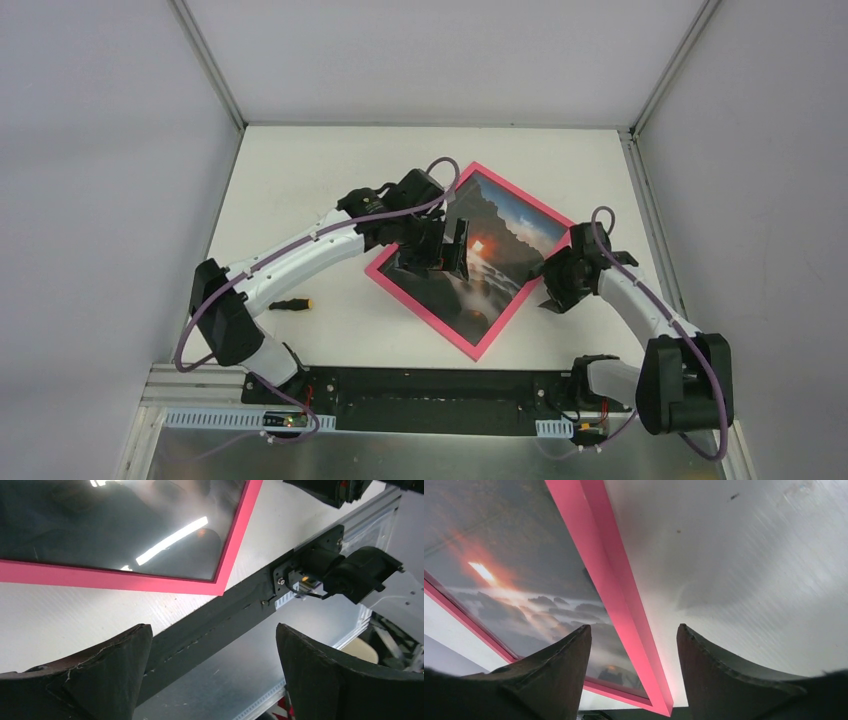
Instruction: Take the photo out of the frame
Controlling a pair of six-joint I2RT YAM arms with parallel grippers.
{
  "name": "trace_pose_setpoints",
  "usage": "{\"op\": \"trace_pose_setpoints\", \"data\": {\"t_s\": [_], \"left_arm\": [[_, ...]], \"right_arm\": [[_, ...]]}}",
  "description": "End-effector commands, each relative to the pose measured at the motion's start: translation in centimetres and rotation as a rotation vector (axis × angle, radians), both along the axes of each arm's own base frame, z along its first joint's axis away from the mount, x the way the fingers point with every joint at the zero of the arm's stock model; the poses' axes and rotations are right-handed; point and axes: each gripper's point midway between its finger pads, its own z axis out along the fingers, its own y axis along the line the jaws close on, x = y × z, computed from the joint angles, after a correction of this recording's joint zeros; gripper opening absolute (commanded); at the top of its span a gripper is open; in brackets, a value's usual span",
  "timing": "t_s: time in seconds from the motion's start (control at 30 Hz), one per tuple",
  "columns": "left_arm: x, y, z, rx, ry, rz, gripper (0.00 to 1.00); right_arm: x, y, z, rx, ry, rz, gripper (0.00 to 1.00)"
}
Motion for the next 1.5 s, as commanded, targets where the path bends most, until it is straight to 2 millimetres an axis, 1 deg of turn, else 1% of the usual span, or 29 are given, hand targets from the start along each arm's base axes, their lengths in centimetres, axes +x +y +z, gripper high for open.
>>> {"op": "trace_pose_setpoints", "data": {"t_s": [0.0, 0.1, 0.2, 0.3, 0.37, 0.5, 0.57, 0.63, 0.67, 0.8, 0.87, 0.9, 1.0, 1.03, 1.07, 1.1, 1.2, 1.3, 1.33, 1.4, 1.43, 1.47], "left_arm": [[0.8, 0.4, 0.9, 0.077, -0.156, -0.094, 0.99], [1.1, 0.5, 0.7, 0.128, -0.213, -0.126, 0.99], [1.3, 0.4, 0.2, 0.162, -0.245, -0.147, 0.99], [1.3, 0.1, -0.4, 0.172, -0.238, -0.166, 0.99], [1.3, -0.1, -0.8, 0.186, -0.235, -0.175, 0.99], [1.0, -0.7, -1.0, 0.200, -0.248, -0.198, 0.99], [0.7, -1.0, -1.0, 0.200, -0.255, -0.212, 0.99], [0.4, -1.5, -1.0, 0.199, -0.257, -0.227, 0.97], [0.2, -1.8, -1.0, 0.201, -0.262, -0.235, 0.97], [-0.7, -3.3, -1.2, 0.200, -0.274, -0.289, 0.96], [-1.4, -4.1, -1.2, 0.198, -0.279, -0.319, 0.96], [-1.6, -4.4, -1.3, 0.203, -0.289, -0.329, 0.97], [-2.0, -5.2, -2.1, 0.248, -0.329, -0.357, 0.99], [-2.3, -5.5, -2.3, 0.265, -0.345, -0.370, 0.99], [-2.0, -5.5, -2.6, 0.290, -0.368, -0.363, 0.99], [-2.4, -5.7, -2.8, 0.313, -0.390, -0.374, 0.99], [-2.6, -6.1, -3.2, 0.380, -0.472, -0.388, 0.99], [-2.7, -6.0, -3.3, 0.405, -0.487, -0.355, 0.99], [-2.8, -5.9, -3.1, 0.394, -0.476, -0.336, 0.99], [-3.3, -5.8, -2.6, 0.366, -0.455, -0.304, 0.99], [-3.5, -5.6, -2.4, 0.356, -0.448, -0.298, 0.99], [-3.7, -5.5, -2.2, 0.347, -0.442, -0.297, 0.99]], "right_arm": [[1.5, 0.7, -0.8, 0.059, -0.062, 0.050, 0.64], [1.9, 0.8, -1.4, 0.075, -0.069, 0.065, 0.56], [2.1, 0.8, -1.8, 0.085, -0.072, 0.078, 0.51], [2.0, 0.9, -2.4, 0.106, -0.080, 0.099, 0.47], [1.9, 0.8, -2.8, 0.114, -0.085, 0.108, 0.42], [1.9, 1.0, -3.6, 0.152, -0.090, 0.112, 0.41], [2.0, 1.0, -3.6, 0.156, -0.089, 0.118, 0.41], [2.2, 1.0, -3.6, 0.159, -0.086, 0.115, 0.40], [2.2, 1.0, -3.5, 0.160, -0.087, 0.115, 0.37], [2.0, 1.3, -3.1, 0.178, -0.085, 0.133, 0.18], [1.8, 1.5, -2.5, 0.189, -0.077, 0.139, 0.04], [1.6, 1.5, -2.1, 0.194, -0.062, 0.137, 0.00], [1.1, 1.9, -0.3, 0.219, -0.029, 0.144, 0.00], [0.6, 1.9, 0.3, 0.223, -0.005, 0.140, 0.00], [0.8, 2.0, 1.1, 0.226, -0.017, 0.136, 0.00], [0.6, 2.1, 1.8, 0.235, -0.012, 0.127, 0.00], [0.4, 2.4, 3.6, 0.262, -0.027, 0.107, 0.00], [-0.2, 2.4, 3.8, 0.255, -0.034, 0.125, 0.00], [-0.4, 2.3, 3.6, 0.253, -0.028, 0.132, 0.04], [-0.7, 2.2, 3.1, 0.241, -0.014, 0.137, 0.31], [-0.6, 1.9, 2.9, 0.226, -0.009, 0.132, 0.39], [-0.4, 1.7, 2.7, 0.213, -0.014, 0.129, 0.45]]}}
